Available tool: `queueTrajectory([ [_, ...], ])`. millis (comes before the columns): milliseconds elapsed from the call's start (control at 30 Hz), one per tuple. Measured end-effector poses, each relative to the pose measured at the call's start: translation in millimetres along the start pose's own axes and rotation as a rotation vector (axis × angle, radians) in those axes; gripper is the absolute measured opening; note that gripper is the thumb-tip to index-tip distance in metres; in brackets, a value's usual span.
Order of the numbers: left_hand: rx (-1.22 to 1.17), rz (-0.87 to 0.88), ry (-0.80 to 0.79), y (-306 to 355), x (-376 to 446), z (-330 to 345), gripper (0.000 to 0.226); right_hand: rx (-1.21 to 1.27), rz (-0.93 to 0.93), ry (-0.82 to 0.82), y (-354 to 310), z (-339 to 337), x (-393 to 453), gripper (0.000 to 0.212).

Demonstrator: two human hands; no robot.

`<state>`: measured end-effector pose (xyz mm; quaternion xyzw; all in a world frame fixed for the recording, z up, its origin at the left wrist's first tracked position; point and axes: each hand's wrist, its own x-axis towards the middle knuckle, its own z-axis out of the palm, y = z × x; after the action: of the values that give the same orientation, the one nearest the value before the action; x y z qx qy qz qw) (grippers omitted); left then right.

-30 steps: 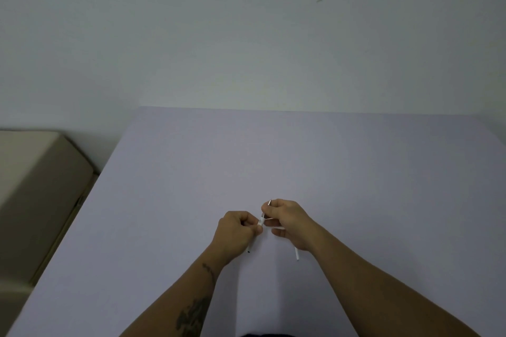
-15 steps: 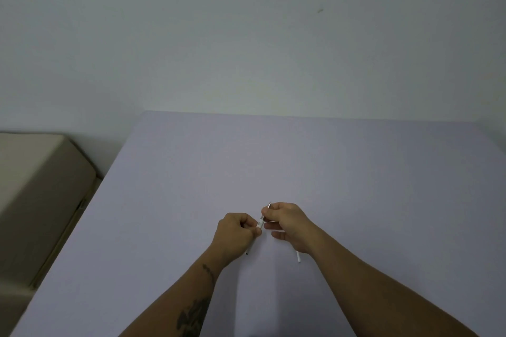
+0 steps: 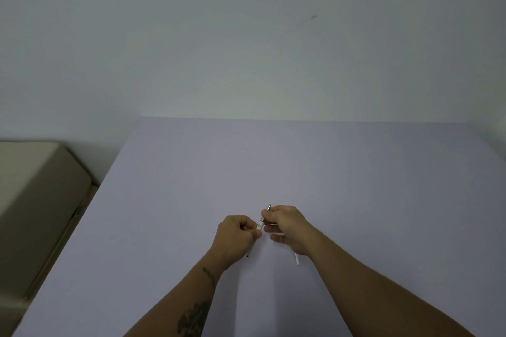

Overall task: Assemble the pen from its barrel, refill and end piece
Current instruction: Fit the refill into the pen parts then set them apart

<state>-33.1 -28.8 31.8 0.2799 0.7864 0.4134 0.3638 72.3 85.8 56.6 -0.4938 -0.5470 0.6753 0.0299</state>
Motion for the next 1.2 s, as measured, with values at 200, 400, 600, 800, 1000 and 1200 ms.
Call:
queueTrajectory([
  [200,-0.005,-0.009,-0.01,-4.7,-1.3,-1.8,0.005,-0.009,-0.013,-0.004,0.3,2.4,1.4,0.015],
  [400,0.006,-0.019,-0.004,-8.7,-0.6,-3.1,0.005,0.004,-0.008,0.006,4.0,6.7,5.1,0.019],
  [600,0.015,-0.021,-0.007,-10.6,0.7,-0.5,0.006,-0.042,-0.019,0.03,3.2,6.9,7.4,0.011],
  [800,0.017,-0.019,0.001,-12.5,1.4,-1.2,0.006,-0.008,0.014,0.006,5.0,6.0,5.0,0.017],
  [1000,0.019,-0.028,-0.005,-13.7,1.9,-1.5,0.005,-0.026,-0.008,0.045,5.6,4.5,5.6,0.01],
  [1200,0.038,-0.01,0.001,-11.9,2.7,1.0,0.012,0.001,-0.002,0.036,4.1,5.2,3.9,0.022],
])
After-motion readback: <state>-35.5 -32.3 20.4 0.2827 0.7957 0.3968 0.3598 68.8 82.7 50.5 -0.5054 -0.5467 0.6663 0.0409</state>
